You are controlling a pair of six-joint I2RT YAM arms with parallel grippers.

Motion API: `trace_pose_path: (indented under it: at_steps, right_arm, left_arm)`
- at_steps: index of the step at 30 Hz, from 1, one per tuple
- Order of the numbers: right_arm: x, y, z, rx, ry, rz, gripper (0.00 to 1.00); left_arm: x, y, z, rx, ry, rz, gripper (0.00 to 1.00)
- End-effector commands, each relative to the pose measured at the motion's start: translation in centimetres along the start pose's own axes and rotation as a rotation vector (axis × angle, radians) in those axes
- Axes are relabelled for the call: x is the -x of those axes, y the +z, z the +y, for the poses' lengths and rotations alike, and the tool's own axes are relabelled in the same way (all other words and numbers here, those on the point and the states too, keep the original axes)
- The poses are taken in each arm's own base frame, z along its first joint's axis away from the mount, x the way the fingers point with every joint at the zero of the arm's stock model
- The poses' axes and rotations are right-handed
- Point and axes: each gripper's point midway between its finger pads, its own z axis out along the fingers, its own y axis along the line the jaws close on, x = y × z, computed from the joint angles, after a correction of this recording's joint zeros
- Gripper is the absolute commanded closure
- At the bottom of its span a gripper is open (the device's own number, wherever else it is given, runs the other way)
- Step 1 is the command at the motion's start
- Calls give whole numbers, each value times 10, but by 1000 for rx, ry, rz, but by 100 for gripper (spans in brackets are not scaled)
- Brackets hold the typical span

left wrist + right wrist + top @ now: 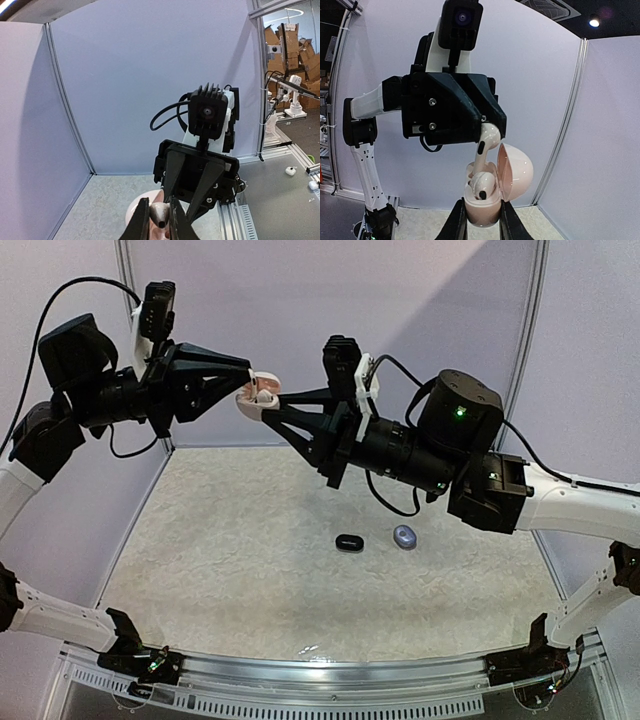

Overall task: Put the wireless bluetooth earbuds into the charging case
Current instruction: Insert the left earbud into the right side groove of the charging case.

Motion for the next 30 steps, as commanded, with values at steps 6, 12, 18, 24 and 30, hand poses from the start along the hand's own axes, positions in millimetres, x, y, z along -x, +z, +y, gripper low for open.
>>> trace_pose_path:
  at_steps: [6,12,18,24,30]
  right_arm:
    - [7,-2,-6,-33,2,-15,100]
    - [8,-2,-4,-21,4,-24,100]
    - [7,-3,-2,-10,16,-18,100]
    - [8,-3,-2,-6,22,-28,100]
    - [9,-2,-2,-7,20,-33,100]
  left_arm:
    - [0,-8,-11,-9,-13,13,100]
    - [-10,-6,-8,7,-23,33,100]
    - [-6,-3,-5,11,-16,10,100]
    - [0,-2,-2,19,15,-7,100]
    - [-10,-2,-3,14,-1,20,100]
